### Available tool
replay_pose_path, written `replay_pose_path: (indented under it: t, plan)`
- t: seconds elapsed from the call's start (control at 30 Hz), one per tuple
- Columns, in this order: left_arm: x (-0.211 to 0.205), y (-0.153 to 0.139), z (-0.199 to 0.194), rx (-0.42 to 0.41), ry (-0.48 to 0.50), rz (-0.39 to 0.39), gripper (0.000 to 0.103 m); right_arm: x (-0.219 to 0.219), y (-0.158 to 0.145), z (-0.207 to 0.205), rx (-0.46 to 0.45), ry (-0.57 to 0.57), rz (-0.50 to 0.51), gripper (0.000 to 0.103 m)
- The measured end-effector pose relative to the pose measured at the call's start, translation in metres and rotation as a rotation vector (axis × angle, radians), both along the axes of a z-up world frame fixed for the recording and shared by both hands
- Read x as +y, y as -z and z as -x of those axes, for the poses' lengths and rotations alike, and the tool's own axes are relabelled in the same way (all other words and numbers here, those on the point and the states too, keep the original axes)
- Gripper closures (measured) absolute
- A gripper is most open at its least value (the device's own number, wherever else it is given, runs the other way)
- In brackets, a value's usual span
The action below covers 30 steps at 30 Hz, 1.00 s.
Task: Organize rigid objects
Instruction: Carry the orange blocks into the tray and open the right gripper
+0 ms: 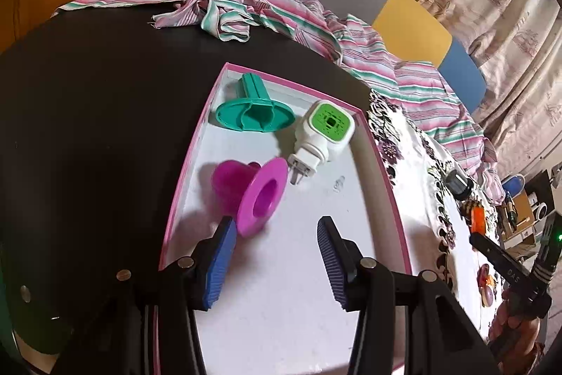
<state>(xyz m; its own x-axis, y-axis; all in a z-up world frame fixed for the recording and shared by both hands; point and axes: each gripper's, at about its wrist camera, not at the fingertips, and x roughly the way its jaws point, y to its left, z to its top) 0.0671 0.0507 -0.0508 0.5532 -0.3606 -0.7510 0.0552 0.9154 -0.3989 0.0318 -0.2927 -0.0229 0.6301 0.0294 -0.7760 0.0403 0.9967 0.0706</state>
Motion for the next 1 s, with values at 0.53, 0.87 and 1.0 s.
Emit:
replay_pose_path:
  t: [0.53,0.87,1.0]
  plan:
    - [0.001,-0.001,0.024,0.002,0.057,0.047,0.054,0.133,-0.006,-0.062,0.029,-0.208,-0.095,0.062]
    - [0.008,-0.005,0.036,-0.013,0.071,0.053,0.054,0.154,0.021,-0.107,0.105,-0.149,-0.147,0.061]
    - [0.010,-0.004,0.037,-0.009,0.071,0.059,0.054,0.157,0.029,-0.122,0.123,-0.127,-0.127,0.061]
